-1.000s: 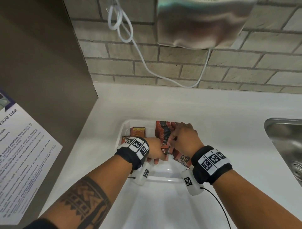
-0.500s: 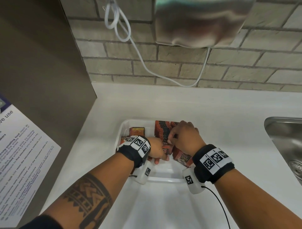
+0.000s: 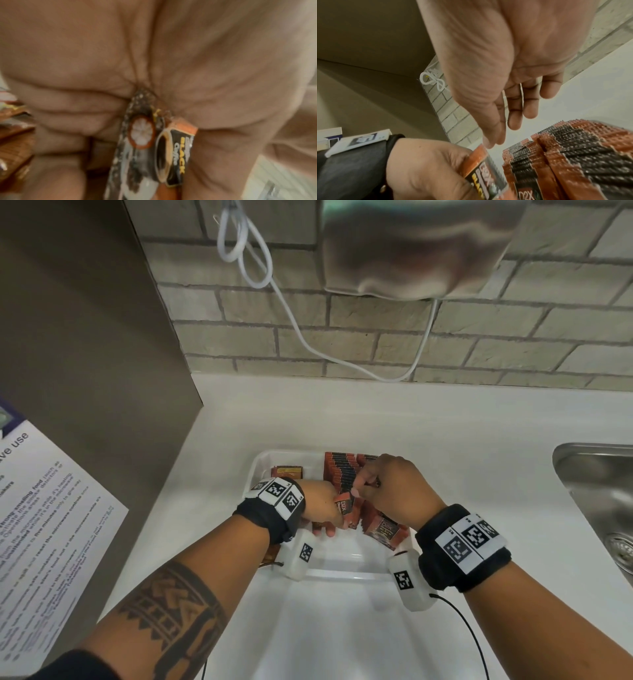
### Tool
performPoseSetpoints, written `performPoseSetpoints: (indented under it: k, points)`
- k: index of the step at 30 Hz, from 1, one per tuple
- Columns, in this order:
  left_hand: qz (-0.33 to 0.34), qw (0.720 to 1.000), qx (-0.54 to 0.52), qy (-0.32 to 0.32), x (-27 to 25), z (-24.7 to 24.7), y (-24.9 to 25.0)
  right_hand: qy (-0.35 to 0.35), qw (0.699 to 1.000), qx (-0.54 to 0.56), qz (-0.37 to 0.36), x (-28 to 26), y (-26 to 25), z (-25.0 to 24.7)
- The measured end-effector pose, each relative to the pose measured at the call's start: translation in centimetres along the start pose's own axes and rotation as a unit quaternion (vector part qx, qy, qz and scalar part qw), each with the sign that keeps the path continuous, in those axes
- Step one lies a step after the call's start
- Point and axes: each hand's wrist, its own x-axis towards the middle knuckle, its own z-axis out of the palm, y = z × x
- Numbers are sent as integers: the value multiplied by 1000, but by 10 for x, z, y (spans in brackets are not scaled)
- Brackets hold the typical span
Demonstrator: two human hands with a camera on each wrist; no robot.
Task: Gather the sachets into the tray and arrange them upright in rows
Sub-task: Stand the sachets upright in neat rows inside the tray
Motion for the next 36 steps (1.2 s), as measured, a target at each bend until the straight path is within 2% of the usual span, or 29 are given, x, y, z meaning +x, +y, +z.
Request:
performPoseSetpoints:
  k: [4, 9, 16, 25, 36]
  points:
    - [22, 997, -71, 21, -5, -6, -1, -35, 999, 40, -2, -1, -4, -4]
    - [10, 998, -64, -18, 3, 0, -7, -66, 997, 24, 10, 0, -7, 2]
    - [2, 997, -71, -31, 1, 7, -13, -1, 999, 47, 23, 2, -1, -9]
    - [33, 998, 40, -38, -14, 7, 10, 68, 996, 60, 25, 7, 9, -26]
    - [16, 998, 50, -32, -6, 10, 7, 61, 996, 57, 25, 4, 8, -24]
